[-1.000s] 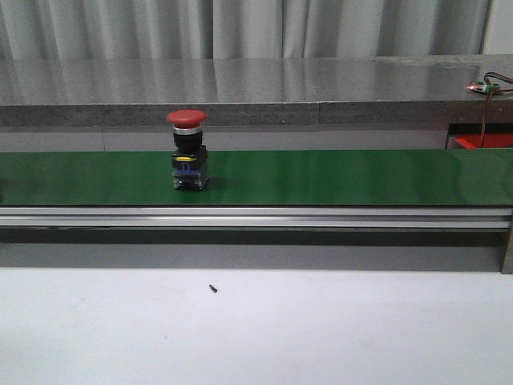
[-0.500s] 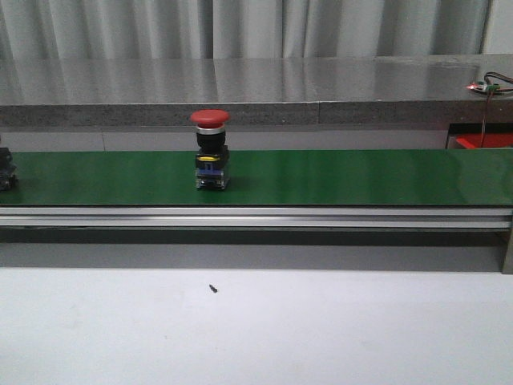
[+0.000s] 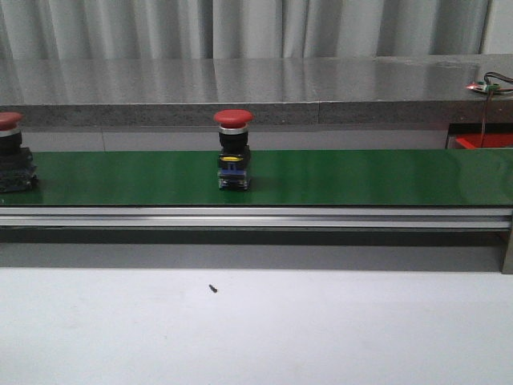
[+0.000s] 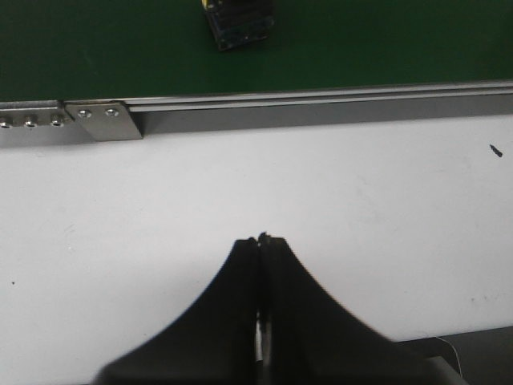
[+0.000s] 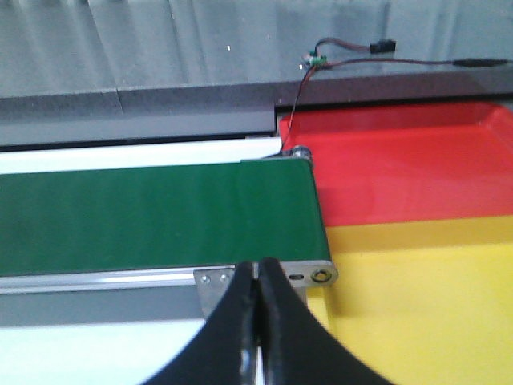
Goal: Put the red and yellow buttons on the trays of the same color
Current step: 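Lower the right gripper onto the first red button at the belt's end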
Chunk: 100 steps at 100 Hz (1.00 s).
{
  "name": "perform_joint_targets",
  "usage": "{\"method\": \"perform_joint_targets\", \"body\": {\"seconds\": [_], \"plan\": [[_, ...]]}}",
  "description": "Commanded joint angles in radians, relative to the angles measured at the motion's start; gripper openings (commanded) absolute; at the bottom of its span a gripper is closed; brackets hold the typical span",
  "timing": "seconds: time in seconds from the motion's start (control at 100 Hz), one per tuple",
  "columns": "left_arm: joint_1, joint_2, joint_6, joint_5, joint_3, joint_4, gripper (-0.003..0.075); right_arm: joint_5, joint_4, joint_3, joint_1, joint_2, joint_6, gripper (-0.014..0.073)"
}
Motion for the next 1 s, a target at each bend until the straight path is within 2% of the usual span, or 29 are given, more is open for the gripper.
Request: {"method": "perform_joint_targets", "body": {"seconds": [0.0,0.23,0.47,0.64,0.77,0.99], "plan": [[-0.009,-0.017,0.002,-0.045,-0.026,-0.024,-0.0020,0.016,0.002,-0.125,-0.001,0.138,-0.006,-0.0064],[-0.009,-0.017,0.002,-0.045,-0.026,-0.024,-0.0020,0.139,0.023,-0.357,0.025,0.438,-0.076,-0.0064],[-0.009,-0.017,0.002,-0.045,-0.026,-0.024,-0.0020,0.327,0.057,-0.632,0.127,0.738,-0.134,-0.0064],[-0.009,-0.017,0.002,-0.045,-0.026,-0.024,-0.0020,0.421,0.058,-0.789,0.180,0.903,-0.135,-0.0064],[-0.009,-0.017,0.002,-0.045,-0.026,-0.024,-0.0020,0.433,0.080,-0.884,0.219,0.998,-0.136,-0.0065],[-0.009,-0.017,0.002,-0.045,-0.026,-0.024,-0.0020,0.512,0.074,-1.021,0.219,1.146,-0.138,-0.0064]]}}
